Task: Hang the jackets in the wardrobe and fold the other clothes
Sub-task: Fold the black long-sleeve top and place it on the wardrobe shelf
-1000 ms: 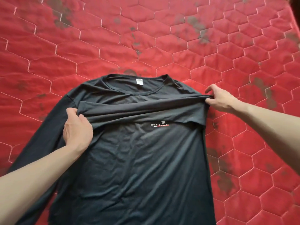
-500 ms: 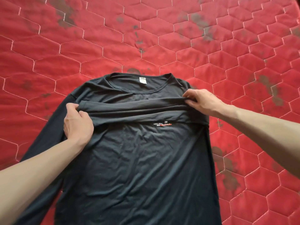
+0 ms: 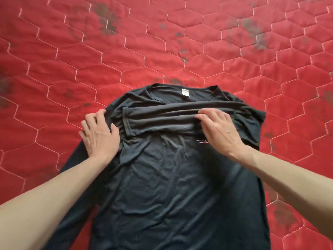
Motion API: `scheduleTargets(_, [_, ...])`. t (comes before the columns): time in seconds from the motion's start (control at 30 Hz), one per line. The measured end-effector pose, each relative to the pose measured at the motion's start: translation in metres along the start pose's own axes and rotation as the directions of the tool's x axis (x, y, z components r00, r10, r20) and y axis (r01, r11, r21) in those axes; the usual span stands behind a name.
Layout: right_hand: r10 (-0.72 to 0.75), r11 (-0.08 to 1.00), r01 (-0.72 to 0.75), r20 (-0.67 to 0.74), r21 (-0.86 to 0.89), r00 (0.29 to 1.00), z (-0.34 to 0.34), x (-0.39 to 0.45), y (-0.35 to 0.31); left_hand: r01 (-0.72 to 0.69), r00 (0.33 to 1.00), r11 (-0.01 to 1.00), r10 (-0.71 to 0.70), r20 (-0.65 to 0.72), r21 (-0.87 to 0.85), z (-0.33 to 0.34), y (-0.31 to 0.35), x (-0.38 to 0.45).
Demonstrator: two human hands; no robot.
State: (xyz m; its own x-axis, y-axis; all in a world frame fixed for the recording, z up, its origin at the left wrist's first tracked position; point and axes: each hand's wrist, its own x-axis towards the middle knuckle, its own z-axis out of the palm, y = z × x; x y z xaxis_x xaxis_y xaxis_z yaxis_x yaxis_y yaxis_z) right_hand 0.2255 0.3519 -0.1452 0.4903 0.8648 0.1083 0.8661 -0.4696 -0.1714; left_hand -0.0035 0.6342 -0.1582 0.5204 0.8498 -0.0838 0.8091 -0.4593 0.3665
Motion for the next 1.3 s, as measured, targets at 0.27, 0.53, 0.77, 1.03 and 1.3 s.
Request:
scheduleTargets(0.27, [-0.097,0.992,0.078,0.216,0.095,0.971,0.031,0.047,-0.129,-0.075,0.954,0.987,0.114,0.279,-0.144,-0.036,-0.048,0.026])
scheduleTargets(0.53, [0.081,0.993,-0.113,0.573,0.021,0.815,0.072,0.093,-0.176,0.247,0.701,0.944,-0.017,0.713,-0.220,-0.084,-0.075,0.063])
scheduleTargets(0.77, [0.146,0.986,-0.166,0.640,-0.029,0.754,0.077,0.098,-0.178,0.051,0.694,0.999,-0.041,0.719,0.008,-0.152,-0.159,0.095])
scheduleTargets(1.03, [0.183,0.980,-0.188,0.652,-0.062,0.736,0.073,0.101,-0.182,0.044,0.773,0.984,-0.143,0.619,0.172,-0.195,-0.259,0.089])
scheduleTargets(1.3, [0.230,0.972,-0.193,0.673,-0.131,0.703,0.063,0.105,-0.192,0.531,0.842,0.693,-0.366,0.396,-0.488,-0.170,-0.277,0.055])
